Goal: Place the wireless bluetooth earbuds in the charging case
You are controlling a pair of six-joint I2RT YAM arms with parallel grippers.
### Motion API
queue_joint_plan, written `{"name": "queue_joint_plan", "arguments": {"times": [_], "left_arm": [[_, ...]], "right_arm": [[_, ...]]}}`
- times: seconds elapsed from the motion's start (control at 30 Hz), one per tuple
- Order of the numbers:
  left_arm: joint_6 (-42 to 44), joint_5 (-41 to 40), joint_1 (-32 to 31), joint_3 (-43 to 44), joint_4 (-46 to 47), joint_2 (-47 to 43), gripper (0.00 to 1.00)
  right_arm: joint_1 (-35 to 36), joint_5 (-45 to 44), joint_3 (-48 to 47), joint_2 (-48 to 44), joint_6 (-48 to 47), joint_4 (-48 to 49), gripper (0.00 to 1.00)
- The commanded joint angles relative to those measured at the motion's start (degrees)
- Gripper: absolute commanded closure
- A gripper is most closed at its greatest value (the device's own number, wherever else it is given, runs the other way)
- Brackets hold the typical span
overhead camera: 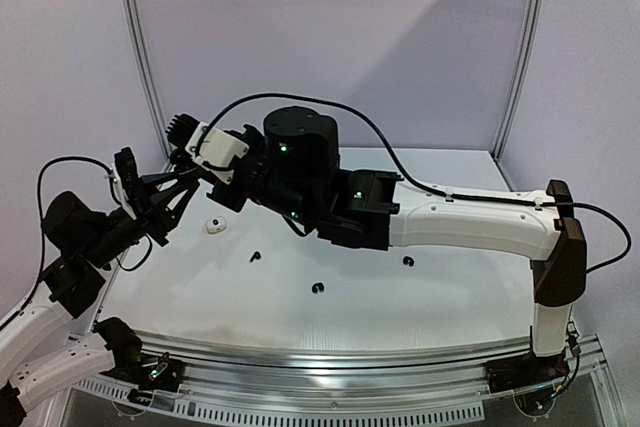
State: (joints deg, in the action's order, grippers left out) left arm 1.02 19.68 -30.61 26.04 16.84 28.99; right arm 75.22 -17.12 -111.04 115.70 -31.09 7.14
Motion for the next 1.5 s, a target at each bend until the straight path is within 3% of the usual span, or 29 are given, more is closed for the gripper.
{"name": "queue_joint_plan", "arguments": {"times": [0.0, 0.8, 1.07, 1.47], "left_arm": [[-0.8, 0.2, -0.8, 1.5, 2.9, 0.0, 1.0], [-2.2, 0.4, -0.8, 1.5, 2.6, 0.2, 1.0], [-4.1, -0.7, -0.8, 1.4, 2.0, 0.3, 1.0], [-8.7, -3.9, -0.7, 1.2, 0.0, 0.7, 1.0]], "right_arm": [[-0.1, 0.2, -0.8, 2.2, 1.4, -2.8, 0.78], [-0.2, 0.4, -3.4, 3.1, 4.9, -5.3, 0.77], [-0.1, 1.5, -5.4, 3.4, 6.7, -5.1, 0.64], [-0.1, 4.2, -6.8, -0.7, 12.6, 1.6, 0.57]]}}
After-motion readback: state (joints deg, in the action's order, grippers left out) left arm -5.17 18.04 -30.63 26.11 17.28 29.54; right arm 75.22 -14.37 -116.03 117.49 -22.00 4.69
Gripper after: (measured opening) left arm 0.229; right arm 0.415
